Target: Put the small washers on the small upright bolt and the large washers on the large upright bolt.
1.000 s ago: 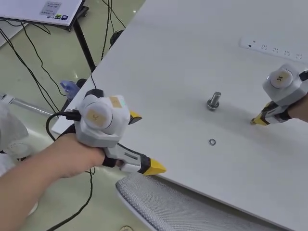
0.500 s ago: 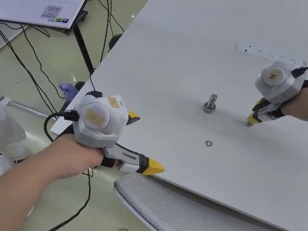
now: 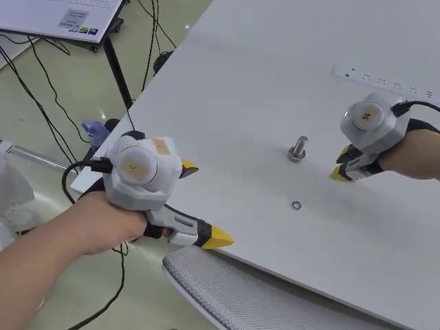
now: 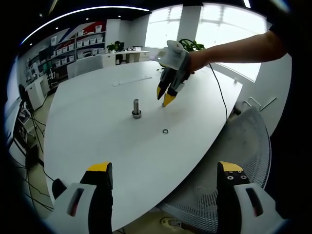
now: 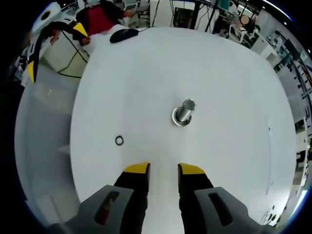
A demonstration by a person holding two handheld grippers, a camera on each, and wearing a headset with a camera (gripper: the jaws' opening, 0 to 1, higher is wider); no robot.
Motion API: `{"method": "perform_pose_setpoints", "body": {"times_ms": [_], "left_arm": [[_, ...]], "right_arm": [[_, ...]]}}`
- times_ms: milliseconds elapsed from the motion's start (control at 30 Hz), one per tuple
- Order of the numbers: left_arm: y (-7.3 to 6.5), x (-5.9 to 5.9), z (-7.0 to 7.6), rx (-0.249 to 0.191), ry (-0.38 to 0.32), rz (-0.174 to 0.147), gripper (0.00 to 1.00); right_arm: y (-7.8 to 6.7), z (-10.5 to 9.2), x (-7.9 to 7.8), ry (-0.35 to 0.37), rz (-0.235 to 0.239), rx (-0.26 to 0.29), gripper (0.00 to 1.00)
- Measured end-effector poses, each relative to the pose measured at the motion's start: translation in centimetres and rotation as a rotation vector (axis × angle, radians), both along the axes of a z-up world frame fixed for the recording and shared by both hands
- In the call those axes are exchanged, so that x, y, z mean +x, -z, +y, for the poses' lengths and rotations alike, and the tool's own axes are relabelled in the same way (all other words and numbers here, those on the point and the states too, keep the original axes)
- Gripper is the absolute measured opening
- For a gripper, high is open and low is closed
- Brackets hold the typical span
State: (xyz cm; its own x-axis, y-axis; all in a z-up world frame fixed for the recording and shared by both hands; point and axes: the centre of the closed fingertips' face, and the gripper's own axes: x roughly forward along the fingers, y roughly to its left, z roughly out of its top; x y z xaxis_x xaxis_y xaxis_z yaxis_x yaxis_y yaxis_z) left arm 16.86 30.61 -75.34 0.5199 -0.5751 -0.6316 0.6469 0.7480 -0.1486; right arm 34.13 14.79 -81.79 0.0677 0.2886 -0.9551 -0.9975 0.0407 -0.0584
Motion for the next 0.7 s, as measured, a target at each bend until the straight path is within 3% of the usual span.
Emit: {"method": "perform_pose_setpoints", "body": {"times_ms": [300, 700], "left_arm": [[0.0, 0.0, -0.1, 0.000, 0.003, 0.001, 0.88], [-0.1, 0.1, -0.3, 0.000, 0.005, -0.002, 0.88]], "right_arm": [[0.2, 1.2, -1.9, -0.040, 0.013, 0.010, 0.24], [1.7, 2.0, -5.1, -0.121, 0.055, 0.007, 0.26]]}}
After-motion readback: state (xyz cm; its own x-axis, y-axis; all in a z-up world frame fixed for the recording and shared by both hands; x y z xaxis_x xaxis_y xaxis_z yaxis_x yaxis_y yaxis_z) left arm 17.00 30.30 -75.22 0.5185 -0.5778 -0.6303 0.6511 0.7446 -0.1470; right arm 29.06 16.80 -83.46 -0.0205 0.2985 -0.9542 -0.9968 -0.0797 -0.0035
